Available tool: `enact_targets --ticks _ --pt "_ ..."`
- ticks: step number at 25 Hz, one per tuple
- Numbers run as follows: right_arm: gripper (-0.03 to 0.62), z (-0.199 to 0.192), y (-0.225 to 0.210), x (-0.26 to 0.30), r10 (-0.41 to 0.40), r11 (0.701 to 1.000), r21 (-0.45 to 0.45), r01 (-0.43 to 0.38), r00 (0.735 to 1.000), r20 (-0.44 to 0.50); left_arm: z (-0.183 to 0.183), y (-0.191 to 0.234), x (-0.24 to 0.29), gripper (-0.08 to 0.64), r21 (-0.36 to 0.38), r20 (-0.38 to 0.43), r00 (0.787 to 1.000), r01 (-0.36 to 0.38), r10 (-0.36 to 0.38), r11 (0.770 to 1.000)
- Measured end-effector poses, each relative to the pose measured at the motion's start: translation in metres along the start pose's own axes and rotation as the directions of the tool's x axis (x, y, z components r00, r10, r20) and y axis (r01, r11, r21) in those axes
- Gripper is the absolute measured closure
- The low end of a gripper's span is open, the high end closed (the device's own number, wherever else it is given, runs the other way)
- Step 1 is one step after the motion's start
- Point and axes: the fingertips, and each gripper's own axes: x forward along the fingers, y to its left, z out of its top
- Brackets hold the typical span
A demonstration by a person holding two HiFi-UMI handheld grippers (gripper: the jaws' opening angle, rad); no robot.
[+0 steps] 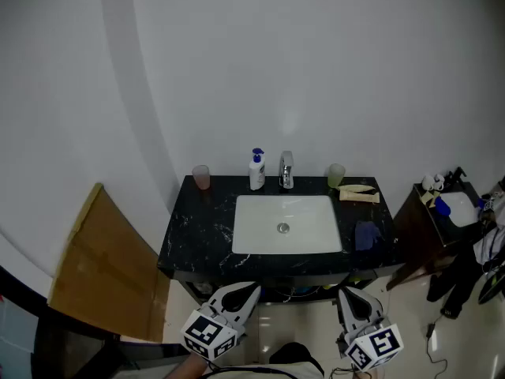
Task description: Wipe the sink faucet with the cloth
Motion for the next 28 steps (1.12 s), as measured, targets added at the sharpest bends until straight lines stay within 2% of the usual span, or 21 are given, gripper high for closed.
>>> enact_targets --ticks 9,17,22,28 --pt "0.586 0.001 -0.038 0.053 0.019 1.000 0.000 -0.019 1.000 0.003 0.004 0.034 0.045 0.558 -0.008 0.019 1.000 -0.009 0.009 1.000" --pt "0.586 -0.004 -0.104 0.126 0.108 0.994 -0.008 -0.109 0.993 -0.042 0.013 0.080 0.131 0.558 -0.017 0.020 0.997 -0.070 0.071 0.997" --pt "0.586 -0.002 -0.150 0.164 0.166 0.986 0.003 -0.166 0.985 -0.035 0.020 0.097 0.190 0.558 -0.021 0.021 0.995 -0.097 0.097 0.995" --pt "0.586 -0.002 -0.189 0.205 0.244 0.970 0.006 -0.244 0.968 -0.057 0.026 0.124 0.242 0.558 -0.013 0.012 0.988 -0.154 0.154 0.988"
